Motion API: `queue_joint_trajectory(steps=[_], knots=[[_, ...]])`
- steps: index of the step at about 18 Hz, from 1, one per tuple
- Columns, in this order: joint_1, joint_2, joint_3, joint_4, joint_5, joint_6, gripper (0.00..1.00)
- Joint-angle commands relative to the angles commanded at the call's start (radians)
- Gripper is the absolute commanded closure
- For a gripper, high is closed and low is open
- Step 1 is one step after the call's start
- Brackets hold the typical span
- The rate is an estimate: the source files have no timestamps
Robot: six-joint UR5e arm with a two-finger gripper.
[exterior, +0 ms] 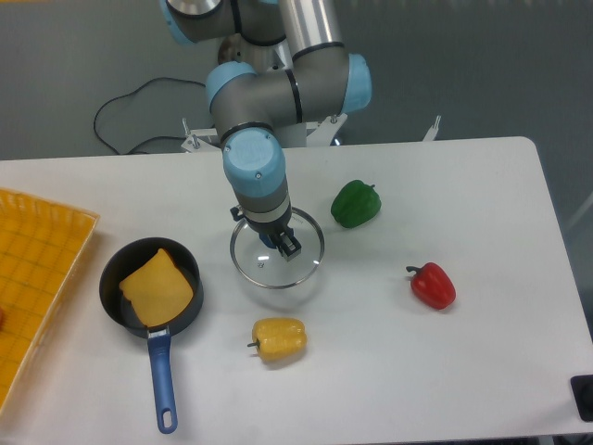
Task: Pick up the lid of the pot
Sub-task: 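Lift the glass lid up by its knob off the table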
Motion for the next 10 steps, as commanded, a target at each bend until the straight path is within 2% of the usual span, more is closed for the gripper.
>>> queue_joint_trajectory(steps=[3, 10], knots=[[0.012, 0.003, 0.049, -0.038, -0.019, -0.002, 0.51], [0.018, 0.003, 0.046, -0.037, -0.026, -0.002, 0.51]])
